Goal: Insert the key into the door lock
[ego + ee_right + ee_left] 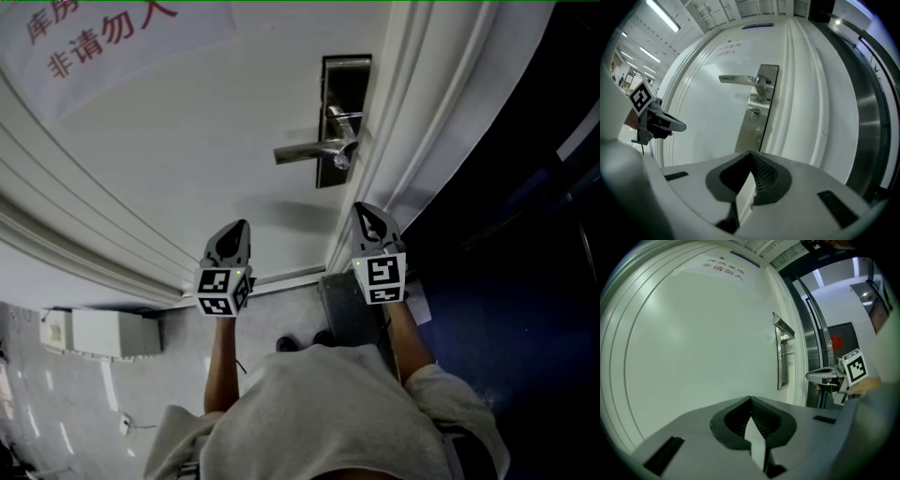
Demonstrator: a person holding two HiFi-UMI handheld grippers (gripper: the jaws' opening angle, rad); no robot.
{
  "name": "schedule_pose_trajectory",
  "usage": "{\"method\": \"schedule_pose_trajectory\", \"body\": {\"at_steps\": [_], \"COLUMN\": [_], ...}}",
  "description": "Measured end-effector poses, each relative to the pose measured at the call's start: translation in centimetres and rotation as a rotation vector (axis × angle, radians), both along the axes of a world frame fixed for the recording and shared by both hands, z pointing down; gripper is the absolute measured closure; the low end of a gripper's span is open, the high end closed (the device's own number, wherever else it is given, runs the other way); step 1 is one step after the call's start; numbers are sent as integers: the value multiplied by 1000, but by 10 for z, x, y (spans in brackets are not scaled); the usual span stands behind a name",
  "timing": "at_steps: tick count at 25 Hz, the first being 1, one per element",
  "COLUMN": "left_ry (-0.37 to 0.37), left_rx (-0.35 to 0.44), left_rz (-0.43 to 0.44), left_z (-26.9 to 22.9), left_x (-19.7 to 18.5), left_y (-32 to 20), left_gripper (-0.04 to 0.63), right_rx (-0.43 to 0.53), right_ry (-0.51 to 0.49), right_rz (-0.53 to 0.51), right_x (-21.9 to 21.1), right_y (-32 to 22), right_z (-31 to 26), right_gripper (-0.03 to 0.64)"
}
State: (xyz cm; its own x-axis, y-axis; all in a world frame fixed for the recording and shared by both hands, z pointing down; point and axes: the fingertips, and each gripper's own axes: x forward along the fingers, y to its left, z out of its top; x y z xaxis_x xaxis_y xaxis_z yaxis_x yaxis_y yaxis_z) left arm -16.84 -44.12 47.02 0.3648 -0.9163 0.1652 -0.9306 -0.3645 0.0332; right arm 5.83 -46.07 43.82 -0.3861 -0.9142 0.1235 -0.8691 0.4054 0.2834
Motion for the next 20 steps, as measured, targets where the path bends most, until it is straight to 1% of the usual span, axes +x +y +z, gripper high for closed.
{"method": "schedule_pose_trajectory", "body": {"at_steps": [4,7,10,15,20], "left_ry": [10,22,25,26,32], "left_rx": [-6,-15,-14,-12,-8], "left_rz": [-19,-33,-42,-45,-46], "left_z": [2,5,6,8,7], "left_x": [-6,-9,-13,-15,-14], "left_y": [5,8,9,10,9], "left_gripper": [578,578,578,578,578], "right_rx": [-28,-40,-42,-63,-56], "right_ry": [-98,-145,-163,-165,-172], "right_rz": [-4,-18,-18,22,19], "right_x": [1,-1,-2,5,5], "right_y": [0,3,3,0,1], "right_z": [6,12,13,16,14], "right_gripper": [594,594,594,594,595]}}
